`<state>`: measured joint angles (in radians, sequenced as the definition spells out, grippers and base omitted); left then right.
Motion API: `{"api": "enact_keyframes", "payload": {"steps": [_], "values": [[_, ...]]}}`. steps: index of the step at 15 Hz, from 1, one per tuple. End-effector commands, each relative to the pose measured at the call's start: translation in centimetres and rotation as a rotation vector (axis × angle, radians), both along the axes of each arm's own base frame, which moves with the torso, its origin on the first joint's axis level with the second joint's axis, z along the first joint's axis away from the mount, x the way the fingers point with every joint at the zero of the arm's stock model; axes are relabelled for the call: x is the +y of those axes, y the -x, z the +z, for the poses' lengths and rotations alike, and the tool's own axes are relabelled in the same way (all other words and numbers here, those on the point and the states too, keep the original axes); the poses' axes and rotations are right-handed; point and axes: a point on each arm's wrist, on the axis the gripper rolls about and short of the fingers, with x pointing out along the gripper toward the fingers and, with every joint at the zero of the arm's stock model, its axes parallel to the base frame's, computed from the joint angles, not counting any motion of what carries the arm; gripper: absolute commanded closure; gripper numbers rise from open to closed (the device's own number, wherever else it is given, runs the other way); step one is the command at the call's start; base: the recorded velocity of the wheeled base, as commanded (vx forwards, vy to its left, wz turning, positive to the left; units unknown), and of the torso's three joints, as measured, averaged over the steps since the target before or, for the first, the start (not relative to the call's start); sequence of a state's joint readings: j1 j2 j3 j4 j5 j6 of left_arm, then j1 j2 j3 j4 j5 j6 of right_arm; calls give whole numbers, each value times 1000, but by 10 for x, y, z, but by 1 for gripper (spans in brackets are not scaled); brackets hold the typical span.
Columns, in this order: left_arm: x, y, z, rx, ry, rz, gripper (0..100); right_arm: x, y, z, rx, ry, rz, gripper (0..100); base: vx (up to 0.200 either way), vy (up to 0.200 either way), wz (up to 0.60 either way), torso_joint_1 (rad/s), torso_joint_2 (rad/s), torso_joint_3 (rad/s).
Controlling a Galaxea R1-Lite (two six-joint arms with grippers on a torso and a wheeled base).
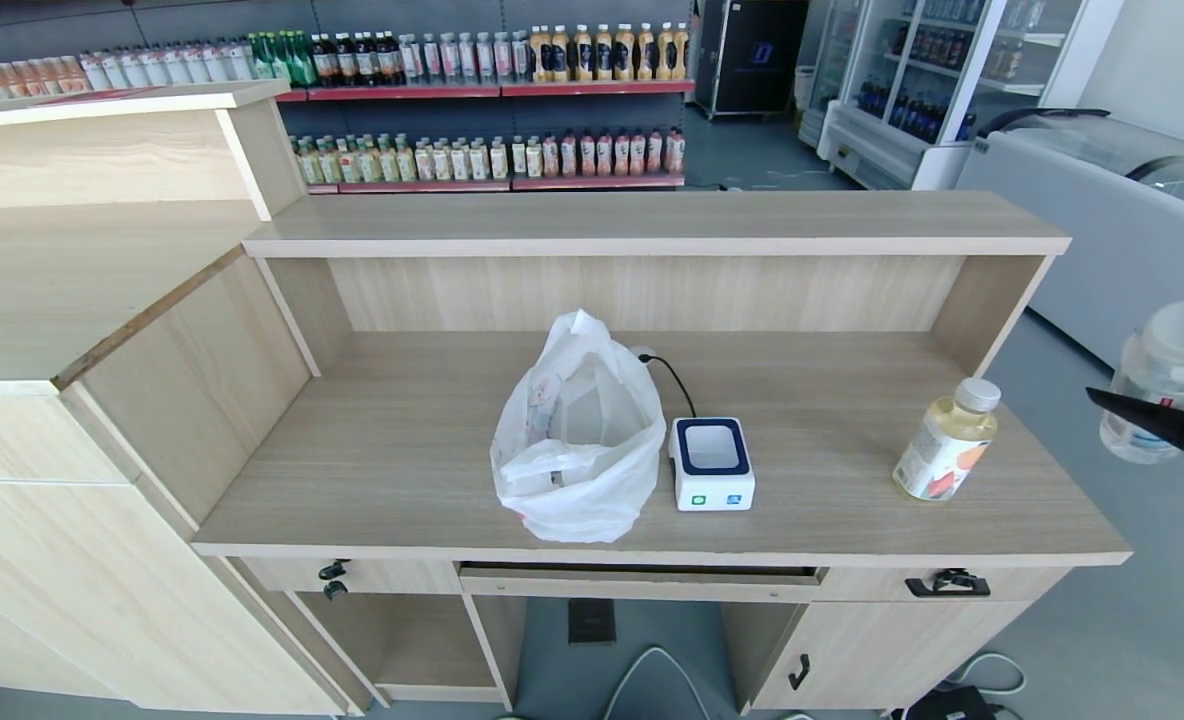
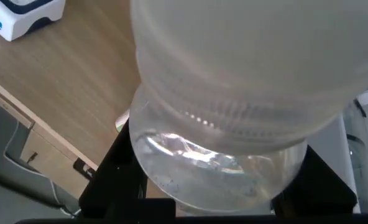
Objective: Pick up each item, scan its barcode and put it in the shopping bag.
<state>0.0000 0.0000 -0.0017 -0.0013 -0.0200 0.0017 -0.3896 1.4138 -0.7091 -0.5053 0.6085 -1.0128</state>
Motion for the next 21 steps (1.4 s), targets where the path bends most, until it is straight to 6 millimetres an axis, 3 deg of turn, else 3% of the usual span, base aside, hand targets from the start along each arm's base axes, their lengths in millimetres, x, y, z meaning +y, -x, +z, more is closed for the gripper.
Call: {"api": "enact_keyframes", "payload": {"steps": [1, 6, 9, 15, 21], "values": [[0, 0, 0, 0, 0, 0, 0, -1, -2, 3, -12, 16, 3, 100, 0, 0, 0, 0, 0, 0], [0, 0, 0, 0, 0, 0, 0, 1, -11, 10, -127, 109, 22, 100, 0, 0, 600, 3, 0, 2], [0, 0, 0, 0, 2, 0, 0, 11, -35, 3, -184, 133, 104, 100, 0, 0, 200, 4, 1, 1], [0, 0, 0, 0, 0, 0, 0, 24, -77, -41, -176, 164, 269, 100, 0, 0, 0, 0, 0, 0], [0, 0, 0, 0, 0, 0, 0, 32, -91, -73, -119, 118, 425, 100, 0, 0, 0, 0, 0, 0]]}}
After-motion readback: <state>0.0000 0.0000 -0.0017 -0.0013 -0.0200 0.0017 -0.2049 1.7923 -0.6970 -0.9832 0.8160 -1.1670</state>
